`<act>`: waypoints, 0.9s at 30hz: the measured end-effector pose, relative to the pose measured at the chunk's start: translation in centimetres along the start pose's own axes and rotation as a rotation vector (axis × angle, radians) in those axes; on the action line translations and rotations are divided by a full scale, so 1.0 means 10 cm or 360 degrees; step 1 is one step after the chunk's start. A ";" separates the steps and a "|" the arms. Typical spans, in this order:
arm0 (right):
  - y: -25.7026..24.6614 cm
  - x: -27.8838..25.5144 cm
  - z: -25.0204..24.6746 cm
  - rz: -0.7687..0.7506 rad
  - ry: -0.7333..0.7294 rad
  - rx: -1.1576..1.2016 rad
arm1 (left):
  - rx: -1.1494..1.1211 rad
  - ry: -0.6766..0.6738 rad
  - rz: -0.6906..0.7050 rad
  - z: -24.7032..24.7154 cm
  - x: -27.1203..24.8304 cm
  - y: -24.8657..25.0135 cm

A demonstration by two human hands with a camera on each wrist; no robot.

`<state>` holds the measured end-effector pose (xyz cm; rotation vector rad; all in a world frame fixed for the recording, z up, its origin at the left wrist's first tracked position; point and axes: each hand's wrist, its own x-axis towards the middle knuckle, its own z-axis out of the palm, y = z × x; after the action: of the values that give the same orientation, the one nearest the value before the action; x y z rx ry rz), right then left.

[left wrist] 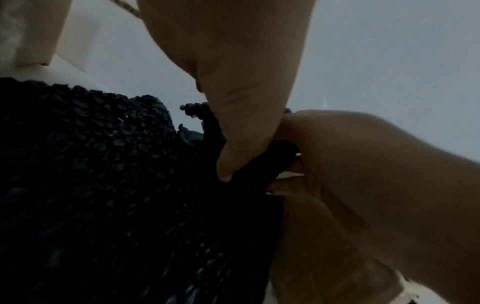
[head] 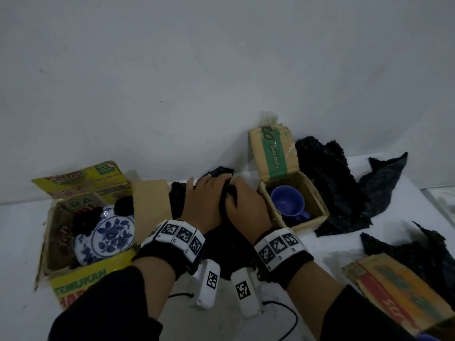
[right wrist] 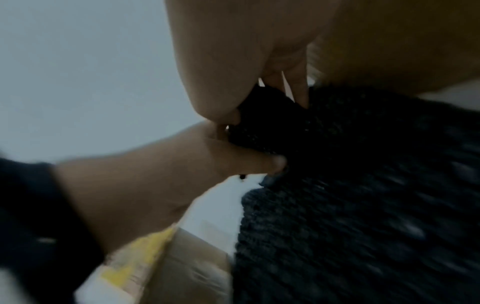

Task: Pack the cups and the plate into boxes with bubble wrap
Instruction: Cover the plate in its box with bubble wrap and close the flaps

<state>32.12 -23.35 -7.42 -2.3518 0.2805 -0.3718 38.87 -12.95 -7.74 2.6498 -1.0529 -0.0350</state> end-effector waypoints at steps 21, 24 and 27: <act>-1.59 0.00 0.24 -0.0616 -0.0039 0.0423 | -0.1970 0.0477 -0.0524 -1.61 -0.93 -0.87; -1.80 -0.01 0.53 -0.0575 -0.0067 0.0311 | -0.1777 0.0430 -0.0598 -1.65 -1.19 -1.19; -1.92 -0.03 0.83 -0.0456 -0.0155 0.0172 | -0.1508 0.0477 -0.0618 -1.60 -1.44 -1.51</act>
<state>36.50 -4.28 0.13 -2.2973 -0.1219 -0.3963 40.46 11.36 2.27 1.8530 -0.2753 -0.1648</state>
